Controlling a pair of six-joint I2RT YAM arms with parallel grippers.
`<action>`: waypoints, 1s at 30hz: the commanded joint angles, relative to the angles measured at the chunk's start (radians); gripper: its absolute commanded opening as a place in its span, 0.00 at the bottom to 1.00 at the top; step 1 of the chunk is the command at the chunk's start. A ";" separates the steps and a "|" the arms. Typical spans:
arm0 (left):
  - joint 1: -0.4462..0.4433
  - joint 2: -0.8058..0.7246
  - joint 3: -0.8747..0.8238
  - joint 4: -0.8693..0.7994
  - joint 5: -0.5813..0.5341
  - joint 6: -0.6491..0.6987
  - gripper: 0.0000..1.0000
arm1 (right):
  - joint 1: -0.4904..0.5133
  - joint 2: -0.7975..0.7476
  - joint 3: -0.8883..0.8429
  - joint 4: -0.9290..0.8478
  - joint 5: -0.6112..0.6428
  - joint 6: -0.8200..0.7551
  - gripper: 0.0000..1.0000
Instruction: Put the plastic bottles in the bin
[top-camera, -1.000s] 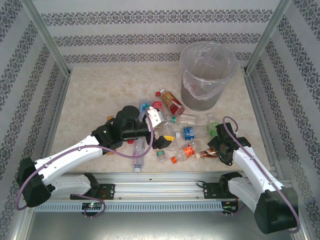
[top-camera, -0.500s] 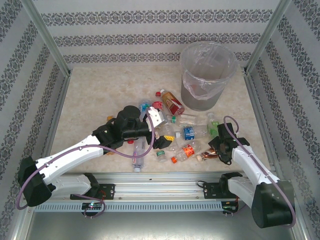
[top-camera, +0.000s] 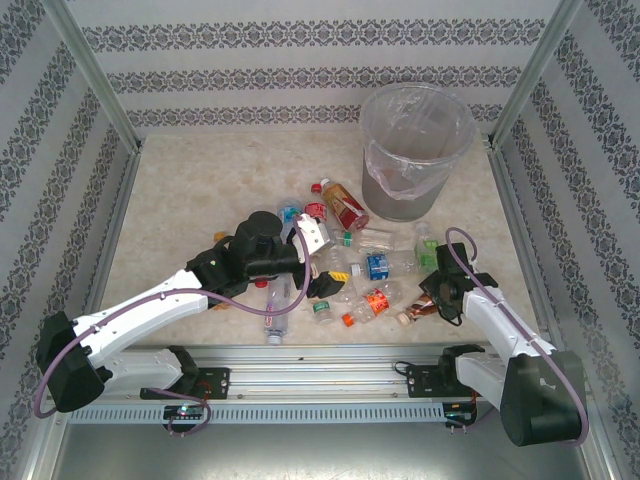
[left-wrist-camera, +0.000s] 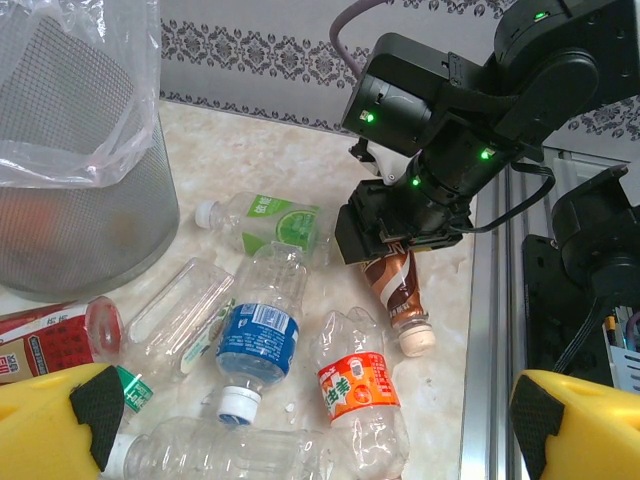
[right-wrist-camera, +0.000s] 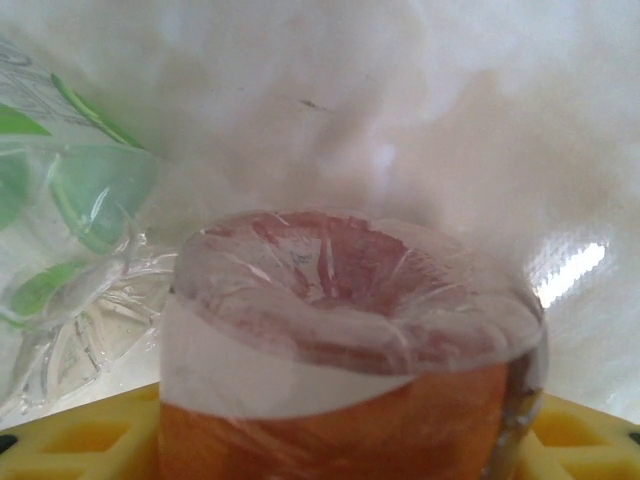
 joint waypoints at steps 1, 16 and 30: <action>-0.018 -0.009 -0.004 0.029 -0.006 -0.028 1.00 | -0.002 -0.034 -0.005 -0.003 0.043 -0.048 0.59; -0.020 0.029 -0.030 0.071 -0.026 -0.096 1.00 | 0.001 -0.153 0.077 -0.055 0.061 -0.194 0.54; -0.023 0.048 -0.039 0.083 -0.040 -0.116 1.00 | 0.015 -0.199 0.156 -0.117 0.065 -0.300 0.54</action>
